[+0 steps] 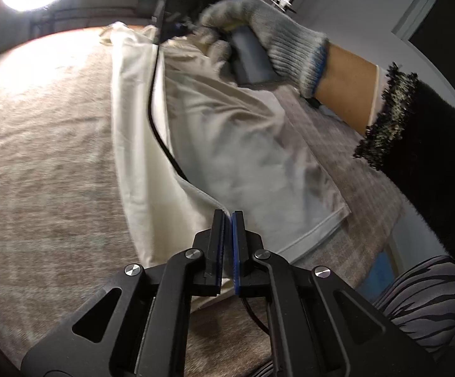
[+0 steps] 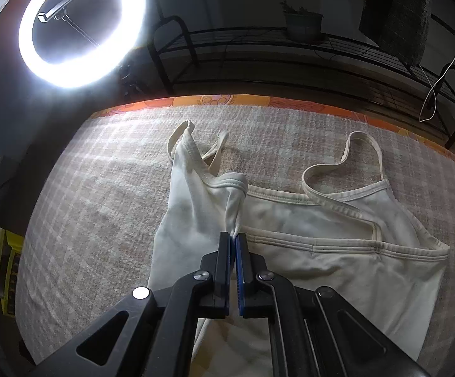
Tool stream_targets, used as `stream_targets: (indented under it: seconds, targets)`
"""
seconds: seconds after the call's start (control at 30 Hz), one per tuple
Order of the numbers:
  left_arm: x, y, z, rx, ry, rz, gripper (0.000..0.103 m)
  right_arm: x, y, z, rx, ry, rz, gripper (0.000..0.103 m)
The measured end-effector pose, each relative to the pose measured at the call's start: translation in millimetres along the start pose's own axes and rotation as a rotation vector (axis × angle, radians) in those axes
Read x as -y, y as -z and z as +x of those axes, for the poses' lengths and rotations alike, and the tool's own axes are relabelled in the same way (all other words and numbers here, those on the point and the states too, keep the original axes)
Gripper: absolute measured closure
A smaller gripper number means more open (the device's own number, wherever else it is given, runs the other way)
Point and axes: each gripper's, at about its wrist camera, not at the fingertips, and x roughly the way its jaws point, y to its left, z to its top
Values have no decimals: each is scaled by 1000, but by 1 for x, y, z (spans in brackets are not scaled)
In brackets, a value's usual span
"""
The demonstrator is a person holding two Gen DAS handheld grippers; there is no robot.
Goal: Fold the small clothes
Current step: 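Fold the held side edge over toward the camisole's center, then open both grippers, then grasp the other side edge of the camisole with both grippers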
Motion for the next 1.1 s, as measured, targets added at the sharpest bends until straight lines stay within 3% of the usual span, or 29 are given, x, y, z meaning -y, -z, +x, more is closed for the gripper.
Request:
stream_targets:
  seconds: [0.13, 0.23, 0.27, 0.4, 0.53, 0.67, 0.83, 1.1]
  targets:
    - [13, -2, 4, -28, 8, 61, 96, -8, -3, 17, -13, 68, -20, 101]
    - [20, 3, -11, -16, 24, 106, 75, 1, -2, 13, -10, 153, -20, 73]
    - [21, 5, -18, -11, 25, 120, 70, 7, -1, 6, 1, 162, -10, 72]
    - [24, 12, -54, 35, -11, 165, 69, 32, 5, -31, 44, 167, 46, 73]
    - [17, 9, -85, 96, -105, 178, 69, 50, 29, -79, 91, 82, 120, 73]
    - [0, -11, -119, 190, -207, 127, 69, 53, 63, -124, 124, 49, 108, 73]
    - [-5, -44, -158, 290, -322, 143, 69, 54, 103, -181, 176, 16, 86, 73]
    - [23, -87, -163, 357, -344, 201, 69, 67, 167, -255, 306, 41, 76, 65]
